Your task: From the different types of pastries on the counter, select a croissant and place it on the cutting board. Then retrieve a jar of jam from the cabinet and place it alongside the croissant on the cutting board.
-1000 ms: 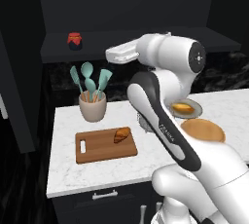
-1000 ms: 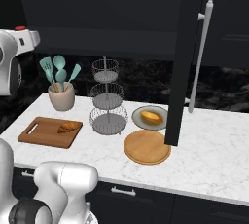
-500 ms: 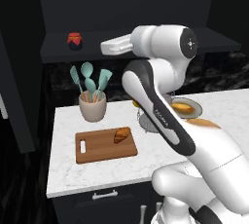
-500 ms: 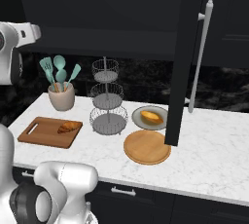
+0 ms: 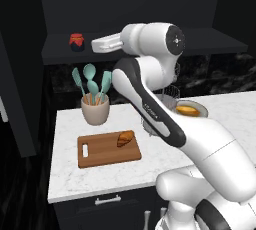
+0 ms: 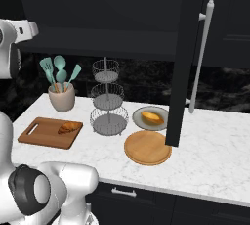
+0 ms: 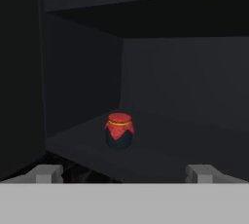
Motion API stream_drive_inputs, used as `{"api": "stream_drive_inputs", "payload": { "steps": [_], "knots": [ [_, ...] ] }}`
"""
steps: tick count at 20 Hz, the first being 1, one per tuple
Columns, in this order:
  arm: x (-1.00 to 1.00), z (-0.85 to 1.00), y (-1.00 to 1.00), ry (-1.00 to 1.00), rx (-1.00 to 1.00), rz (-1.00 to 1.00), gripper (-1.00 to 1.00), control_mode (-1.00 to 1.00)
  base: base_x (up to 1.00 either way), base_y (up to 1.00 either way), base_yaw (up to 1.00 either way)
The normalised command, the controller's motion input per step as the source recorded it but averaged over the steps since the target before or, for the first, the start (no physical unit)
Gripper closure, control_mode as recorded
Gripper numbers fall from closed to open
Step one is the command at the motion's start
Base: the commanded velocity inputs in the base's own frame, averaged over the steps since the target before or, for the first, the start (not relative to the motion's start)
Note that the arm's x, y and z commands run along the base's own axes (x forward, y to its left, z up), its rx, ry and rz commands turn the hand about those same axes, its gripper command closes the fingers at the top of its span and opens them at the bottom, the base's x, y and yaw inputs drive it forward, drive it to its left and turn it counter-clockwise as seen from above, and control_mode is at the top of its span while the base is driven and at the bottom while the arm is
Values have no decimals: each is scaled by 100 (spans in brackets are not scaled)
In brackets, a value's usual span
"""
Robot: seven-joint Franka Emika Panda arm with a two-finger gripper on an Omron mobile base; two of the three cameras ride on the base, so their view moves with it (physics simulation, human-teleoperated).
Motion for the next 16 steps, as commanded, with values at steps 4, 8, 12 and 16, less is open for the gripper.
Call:
{"api": "stream_drive_inputs", "payload": {
  "steps": [4,8,12,16],
  "knots": [
    [22,-2,8,0,0,0,-100,-100,0,0,0],
    [15,-9,8,0,0,0,-100,-100,0,0,0],
    [18,-13,7,0,0,0,-100,-100,0,0,0],
    [21,-11,5,0,0,0,-100,-100,0,0,0]
  ]
}}
